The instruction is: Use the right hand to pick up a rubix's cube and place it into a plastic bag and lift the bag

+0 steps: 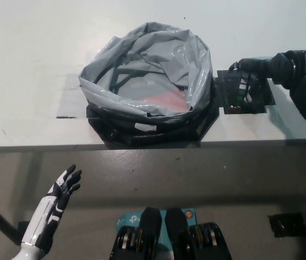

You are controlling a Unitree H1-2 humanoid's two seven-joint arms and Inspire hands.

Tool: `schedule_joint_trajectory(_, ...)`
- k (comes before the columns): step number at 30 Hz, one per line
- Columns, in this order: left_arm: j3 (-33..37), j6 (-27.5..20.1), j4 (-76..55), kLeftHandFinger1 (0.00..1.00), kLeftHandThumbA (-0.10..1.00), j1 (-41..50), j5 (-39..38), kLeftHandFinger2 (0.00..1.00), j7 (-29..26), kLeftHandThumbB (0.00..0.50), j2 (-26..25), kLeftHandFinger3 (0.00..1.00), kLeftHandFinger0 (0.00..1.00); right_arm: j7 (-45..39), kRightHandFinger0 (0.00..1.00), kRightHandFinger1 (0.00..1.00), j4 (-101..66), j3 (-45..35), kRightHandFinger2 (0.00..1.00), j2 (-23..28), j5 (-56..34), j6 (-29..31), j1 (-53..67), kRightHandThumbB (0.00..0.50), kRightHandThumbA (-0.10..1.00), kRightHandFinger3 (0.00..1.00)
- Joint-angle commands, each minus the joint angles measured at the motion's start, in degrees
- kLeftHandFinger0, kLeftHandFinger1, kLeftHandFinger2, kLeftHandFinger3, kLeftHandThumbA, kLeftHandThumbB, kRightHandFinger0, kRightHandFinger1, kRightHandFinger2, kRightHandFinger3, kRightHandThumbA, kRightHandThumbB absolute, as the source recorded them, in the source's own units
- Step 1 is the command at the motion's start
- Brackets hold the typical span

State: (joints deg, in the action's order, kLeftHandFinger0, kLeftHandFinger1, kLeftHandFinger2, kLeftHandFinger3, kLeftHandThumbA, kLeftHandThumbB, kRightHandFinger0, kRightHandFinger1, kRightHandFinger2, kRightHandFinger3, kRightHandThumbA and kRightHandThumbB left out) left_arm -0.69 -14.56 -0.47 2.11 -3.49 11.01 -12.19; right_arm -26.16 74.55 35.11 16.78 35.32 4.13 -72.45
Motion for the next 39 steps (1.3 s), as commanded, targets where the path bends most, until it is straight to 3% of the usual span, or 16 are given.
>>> schedule_joint_trajectory(1,-0.1,-1.1,-1.6,1.0,0.95,-1.1,-0.2,1.0,0.6,0.312,-1.2,1.0,1.0,3.3,0.76,0.84,1.4,1.4,0.85,0.0,2.1,-1.3,-1.7,0.465,0.44,0.86)
schedule_joint_trajectory(4,-0.1,-0.7,-1.7,1.0,0.95,-1.1,-0.5,1.0,0.7,0.315,-1.2,1.0,1.0,2.7,0.77,0.88,2.1,1.8,0.85,0.1,2.2,-1.4,-1.6,0.464,0.41,0.89)
schedule_joint_trajectory(5,-0.1,-0.6,-1.8,1.0,0.95,-1.1,-0.6,1.0,0.8,0.316,-1.2,1.0,1.0,2.6,0.89,0.96,2.1,1.9,0.92,0.2,2.1,-1.3,-1.6,0.463,0.41,1.0)
schedule_joint_trajectory(7,0.0,-0.2,-2.1,1.0,0.95,-1.1,-0.8,1.0,0.9,0.317,-1.2,1.0,1.0,2.5,0.94,0.97,2.3,1.8,0.95,0.5,2.1,-1.3,-1.5,0.463,0.41,1.0)
schedule_joint_trajectory(10,0.0,0.2,-2.2,1.0,0.96,-1.2,-1.0,1.0,1.1,0.324,-1.3,1.0,1.0,2.3,0.86,0.87,2.4,1.7,0.86,0.8,1.9,-1.0,-1.3,0.454,0.42,0.94)
schedule_joint_trajectory(11,-0.1,0.2,-2.1,1.0,0.97,-1.3,-1.0,1.0,1.1,0.333,-1.4,1.0,1.0,2.5,0.92,0.94,2.6,1.7,0.92,0.9,1.8,-1.0,-1.2,0.452,0.42,1.0)
schedule_joint_trajectory(14,-0.2,0.2,-2.0,1.0,0.97,-1.3,-1.2,1.0,1.2,0.336,-1.4,1.0,1.0,2.9,0.73,0.74,2.6,1.7,0.73,1.0,1.8,-0.8,-0.9,0.446,0.41,0.85)
schedule_joint_trajectory(19,-0.2,-0.4,-1.5,1.0,0.98,-1.4,-0.9,1.0,1.1,0.337,-1.5,1.0,1.0,3.4,1.0,1.0,1.9,1.3,1.0,1.5,1.6,-1.4,-0.9,0.371,0.27,0.98)
schedule_joint_trajectory(23,-0.3,0.3,-2.0,1.0,1.0,-1.8,-0.3,1.0,0.8,0.333,-1.7,1.0,1.0,4.6,0.74,0.8,1.7,1.3,0.84,1.9,1.7,-1.5,-1.3,0.335,0.19,0.83)
schedule_joint_trajectory(25,-0.3,0.2,-2.0,1.0,1.0,-1.7,-0.7,1.0,0.9,0.33,-1.6,1.0,1.0,6.7,0.62,0.7,1.7,0.7,0.69,2.2,1.3,-1.2,-0.9,0.303,-0.07,0.52)
schedule_joint_trajectory(26,-0.4,0.2,-2.0,1.0,1.0,-1.6,-0.8,1.0,0.8,0.33,-1.5,1.0,1.0,7.7,0.45,0.57,1.5,0.2,0.6,2.4,0.9,-0.9,-0.7,0.274,-0.1,0.47)
schedule_joint_trajectory(27,-0.4,0.2,-2.0,1.0,1.0,-1.6,-0.8,1.0,0.8,0.33,-1.5,1.0,1.0,7.9,0.45,0.57,1.5,0.0,0.6,2.4,0.8,-0.8,-0.6,0.274,-0.1,0.47)
schedule_joint_trajectory(29,-0.4,0.0,-1.7,1.0,1.0,-1.6,-0.7,1.0,0.7,0.331,-1.5,1.0,1.0,10.2,0.01,0.22,1.3,-1.5,0.45,2.9,-0.3,0.4,-0.2,0.186,-0.1,0.58)
schedule_joint_trajectory(30,-0.4,0.0,-1.8,1.0,1.0,-1.6,-0.7,1.0,0.7,0.331,-1.5,1.0,1.0,10.8,0.01,0.22,1.3,-1.8,0.45,3.0,-0.5,0.8,-0.1,0.186,-0.1,0.58)
schedule_joint_trajectory(34,-0.6,-0.1,-1.7,1.0,1.0,-1.6,-0.8,1.0,0.6,0.319,-1.5,1.0,1.0,13.6,0.01,0.45,1.5,-4.6,0.88,3.6,-2.3,2.4,-0.2,0.152,-0.1,0.74)
schedule_joint_trajectory(39,-0.7,-0.3,-1.8,1.0,1.0,-1.4,-0.4,1.0,0.5,0.317,-1.5,1.0,1.0,16.1,0.05,0.65,1.4,-8.5,0.95,4.3,-4.4,4.0,-0.6,0.16,-0.1,0.89)
